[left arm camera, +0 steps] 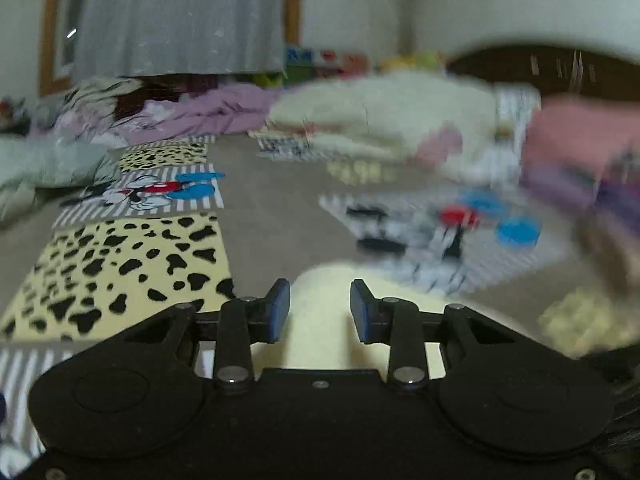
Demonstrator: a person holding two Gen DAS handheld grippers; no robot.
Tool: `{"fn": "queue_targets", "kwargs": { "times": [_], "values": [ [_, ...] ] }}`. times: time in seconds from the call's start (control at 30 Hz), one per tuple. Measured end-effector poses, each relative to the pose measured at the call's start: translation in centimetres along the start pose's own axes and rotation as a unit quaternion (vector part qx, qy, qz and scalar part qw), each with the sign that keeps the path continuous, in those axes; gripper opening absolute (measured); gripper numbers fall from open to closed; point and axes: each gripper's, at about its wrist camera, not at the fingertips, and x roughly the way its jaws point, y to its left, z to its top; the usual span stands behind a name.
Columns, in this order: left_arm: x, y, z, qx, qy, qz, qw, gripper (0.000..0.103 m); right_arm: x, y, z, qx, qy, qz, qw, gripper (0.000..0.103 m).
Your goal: Fold clothes
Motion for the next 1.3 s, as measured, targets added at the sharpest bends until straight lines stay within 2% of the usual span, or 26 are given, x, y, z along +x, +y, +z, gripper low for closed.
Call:
{"fn": "queue_targets", "kwargs": {
  "times": [0.07, 0.13, 0.27, 0.4, 0.43, 0.5, 0.53, 0.6, 0.67, 0.7, 0.77, 0.83, 0.9, 0.93, 0.97, 1.03, 1.1, 1.13, 1.17, 1.23, 1.3],
  "values": [
    [1.8, -0.7, -2.1, 0.044, 0.019, 0.017, 0.9987, 0.031, 0.0, -0.1, -0.3, 0.001, 0.000, 0.003, 1.000, 0.039],
    [2.2, -1.5, -2.7, 0.068, 0.024, 0.035, 0.9968, 0.031, 0.0, -0.1, -0.5, 0.002, -0.001, 0.007, 1.000, 0.039],
    [2.3, -1.3, -2.2, 0.060, 0.032, 0.036, 0.9970, 0.031, -0.1, -0.1, -1.0, 0.000, -0.003, 0.010, 1.000, 0.039],
    [1.5, -1.8, -2.3, 0.077, 0.055, 0.037, 0.9948, 0.032, -0.9, 0.7, -1.5, -0.009, -0.009, -0.009, 1.000, 0.039],
    [0.9, -1.7, -1.8, 0.077, 0.064, 0.032, 0.9945, 0.033, -1.5, 1.1, -1.7, -0.012, -0.016, -0.017, 1.000, 0.039],
    [-0.7, -0.6, -1.7, 0.051, 0.069, 0.017, 0.9962, 0.048, -3.0, 1.7, -2.1, -0.003, -0.030, -0.029, 0.999, 0.042],
    [-1.5, 0.3, -1.6, 0.029, 0.064, 0.010, 0.9975, 0.057, -4.2, 1.7, -2.6, 0.019, -0.040, -0.032, 0.999, 0.047],
    [-3.1, 2.3, -1.2, -0.020, 0.056, -0.004, 0.9982, 0.057, -6.3, 1.0, -3.7, 0.074, -0.057, -0.026, 0.995, 0.061],
    [-4.1, 5.1, -1.1, -0.085, 0.053, -0.015, 0.9948, 0.059, -7.7, -0.3, -4.6, 0.140, -0.065, 0.004, 0.988, 0.082],
    [-4.3, 6.6, -1.3, -0.124, 0.057, -0.026, 0.9903, 0.061, -8.0, -1.2, -5.1, 0.174, -0.064, 0.024, 0.982, 0.085],
    [-4.1, 9.4, -2.1, -0.206, 0.076, -0.047, 0.9745, 0.067, -7.7, -3.0, -6.1, 0.241, -0.046, 0.049, 0.968, 0.088],
    [-3.3, 11.8, -3.6, -0.279, 0.097, -0.065, 0.9532, 0.067, -7.5, -4.4, -6.9, 0.304, -0.046, 0.063, 0.950, 0.088],
    [-2.5, 13.4, -5.1, -0.333, 0.114, -0.082, 0.9326, 0.067, -7.5, -5.3, -7.1, 0.354, -0.059, 0.081, 0.930, 0.094],
    [-2.1, 13.9, -5.8, -0.354, 0.120, -0.095, 0.9225, 0.070, -7.3, -5.6, -7.0, 0.376, -0.066, 0.091, 0.920, 0.101],
    [-2.0, 14.1, -6.3, -0.369, 0.122, -0.104, 0.9154, 0.073, -6.9, -5.6, -7.0, 0.391, -0.070, 0.096, 0.913, 0.103],
    [-2.7, 13.5, -6.6, -0.376, 0.118, -0.107, 0.9127, 0.074, -5.6, -5.0, -6.5, 0.404, -0.064, 0.093, 0.908, 0.103],
    [-3.4, 12.9, -6.9, -0.384, 0.113, -0.110, 0.9098, 0.074, -4.0, -3.5, -5.8, 0.384, -0.061, 0.069, 0.919, 0.102],
    [-3.7, 12.7, -7.0, -0.387, 0.111, -0.112, 0.9084, 0.068, -3.2, -3.0, -5.6, 0.377, -0.063, 0.059, 0.922, 0.096],
    [-4.1, 12.4, -7.2, -0.391, 0.108, -0.114, 0.9069, 0.054, -2.5, -3.0, -5.9, 0.384, -0.067, 0.058, 0.919, 0.072],
    [-4.7, 11.8, -7.4, -0.398, 0.104, -0.117, 0.9038, 0.044, -1.1, -2.9, -6.5, 0.398, -0.074, 0.056, 0.913, 0.034],
    [-5.4, 11.2, -7.7, -0.406, 0.099, -0.120, 0.9007, 0.037, -1.0, -2.6, -6.8, 0.397, -0.083, 0.054, 0.913, 0.030]
  ]
}}
